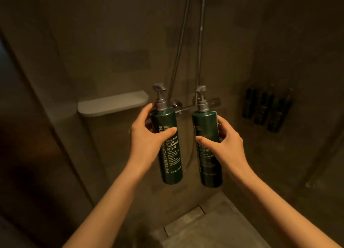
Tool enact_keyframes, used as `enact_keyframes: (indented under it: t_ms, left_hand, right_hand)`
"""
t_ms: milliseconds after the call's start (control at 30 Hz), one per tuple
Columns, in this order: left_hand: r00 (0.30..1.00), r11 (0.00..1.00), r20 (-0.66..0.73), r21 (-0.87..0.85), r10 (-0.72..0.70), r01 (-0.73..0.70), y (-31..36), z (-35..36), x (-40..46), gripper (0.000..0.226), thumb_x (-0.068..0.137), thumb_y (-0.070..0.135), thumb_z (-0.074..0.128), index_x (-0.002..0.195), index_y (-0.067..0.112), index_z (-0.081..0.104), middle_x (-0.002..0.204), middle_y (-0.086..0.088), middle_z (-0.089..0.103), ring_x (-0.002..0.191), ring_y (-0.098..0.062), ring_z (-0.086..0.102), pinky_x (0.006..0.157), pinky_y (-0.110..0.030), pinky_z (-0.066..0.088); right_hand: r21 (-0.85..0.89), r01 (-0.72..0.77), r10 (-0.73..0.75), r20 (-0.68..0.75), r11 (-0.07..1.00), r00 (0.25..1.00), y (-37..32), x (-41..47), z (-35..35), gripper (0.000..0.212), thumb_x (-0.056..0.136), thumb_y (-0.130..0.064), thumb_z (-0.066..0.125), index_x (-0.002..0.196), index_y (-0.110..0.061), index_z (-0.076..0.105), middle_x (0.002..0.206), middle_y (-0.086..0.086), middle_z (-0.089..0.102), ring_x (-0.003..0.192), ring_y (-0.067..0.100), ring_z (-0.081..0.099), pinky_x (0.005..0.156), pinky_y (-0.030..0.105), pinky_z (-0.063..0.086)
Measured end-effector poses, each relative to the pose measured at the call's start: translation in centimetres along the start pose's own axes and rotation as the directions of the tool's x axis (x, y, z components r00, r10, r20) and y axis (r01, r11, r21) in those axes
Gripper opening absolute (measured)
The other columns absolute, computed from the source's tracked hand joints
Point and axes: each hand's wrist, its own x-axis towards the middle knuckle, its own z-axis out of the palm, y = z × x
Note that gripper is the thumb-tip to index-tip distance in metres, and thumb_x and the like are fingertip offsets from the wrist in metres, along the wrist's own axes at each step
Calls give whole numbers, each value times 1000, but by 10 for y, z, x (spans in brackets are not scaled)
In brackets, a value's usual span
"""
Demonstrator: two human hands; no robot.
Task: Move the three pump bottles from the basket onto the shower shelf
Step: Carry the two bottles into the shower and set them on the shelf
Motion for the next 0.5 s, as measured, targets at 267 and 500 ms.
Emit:
enact_keyframes:
  t_ms: [267, 500]
  left_hand:
    - [955, 996, -284, 66, 80, -63, 28, -34, 76, 77, 66, 16, 81, 131, 37, 45, 111, 26, 49, 92, 15, 47, 71, -7, 38]
    - [900, 979, -387, 112, 202, -172, 41, -66, 149, 78, 67, 10, 80, 131, 39, 45, 119, 17, 48, 94, 6, 49, 72, -13, 39]
  right_hand:
    - [248, 196, -237, 149, 949, 960, -38, 113, 59, 63, 65, -39, 79, 117, -54, 46, 95, -46, 57, 95, -23, 52, 75, 13, 41]
    - [355, 325, -417, 223, 877, 881, -89, 198, 109, 69, 70, -34, 78, 130, -40, 45, 107, -25, 58, 100, -7, 56, 78, 18, 45]
